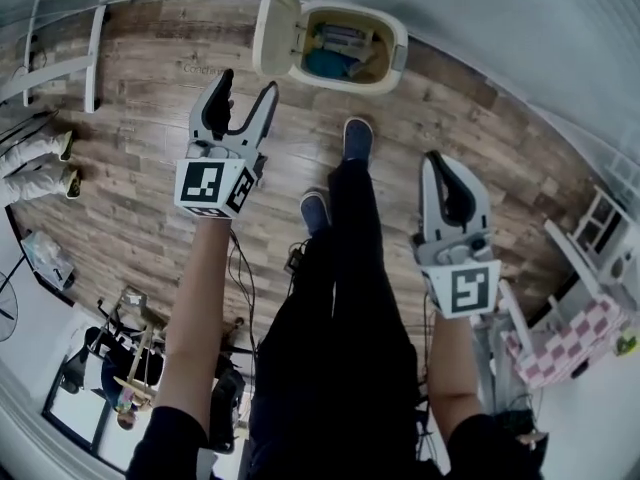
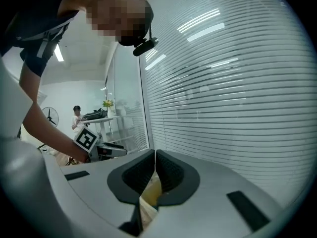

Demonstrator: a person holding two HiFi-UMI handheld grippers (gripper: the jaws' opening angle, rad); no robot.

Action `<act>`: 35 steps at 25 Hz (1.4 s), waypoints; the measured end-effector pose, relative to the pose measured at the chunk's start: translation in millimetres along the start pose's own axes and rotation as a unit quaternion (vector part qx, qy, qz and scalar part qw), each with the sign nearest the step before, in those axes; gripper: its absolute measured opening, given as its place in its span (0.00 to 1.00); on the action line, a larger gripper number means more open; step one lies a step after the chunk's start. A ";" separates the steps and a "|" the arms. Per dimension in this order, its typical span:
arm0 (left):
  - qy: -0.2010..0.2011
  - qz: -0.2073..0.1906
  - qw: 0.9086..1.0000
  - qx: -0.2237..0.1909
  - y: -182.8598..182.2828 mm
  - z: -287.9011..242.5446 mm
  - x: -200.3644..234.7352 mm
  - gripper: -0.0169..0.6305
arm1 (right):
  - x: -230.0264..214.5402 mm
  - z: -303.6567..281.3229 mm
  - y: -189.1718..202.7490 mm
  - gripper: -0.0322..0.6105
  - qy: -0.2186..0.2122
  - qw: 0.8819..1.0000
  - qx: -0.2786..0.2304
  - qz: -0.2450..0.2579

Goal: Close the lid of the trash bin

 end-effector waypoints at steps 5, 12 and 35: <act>0.001 0.003 1.000 0.025 16.8 -30.8 22.4 0.44 | -0.5 -10.3 15.5 0.07 -0.003 1.000 0.008 -0.007; -0.003 0.006 0.997 0.075 47.2 -47.4 30.7 0.44 | 0.3 -7.2 28.3 0.07 -0.002 0.999 0.028 -0.023; 0.031 -0.125 0.988 0.081 45.1 -77.6 -34.1 0.24 | -3.4 -5.0 40.2 0.07 0.015 0.998 0.029 -0.048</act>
Point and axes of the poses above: the fingertips, and each gripper's own axes: z backward along the fingers, x to its left, y out of its underside, the point moved 6 cm from there along z, backward along the fingers, and after that the axes turned 3 degrees about -z, right-handed, at the moved point
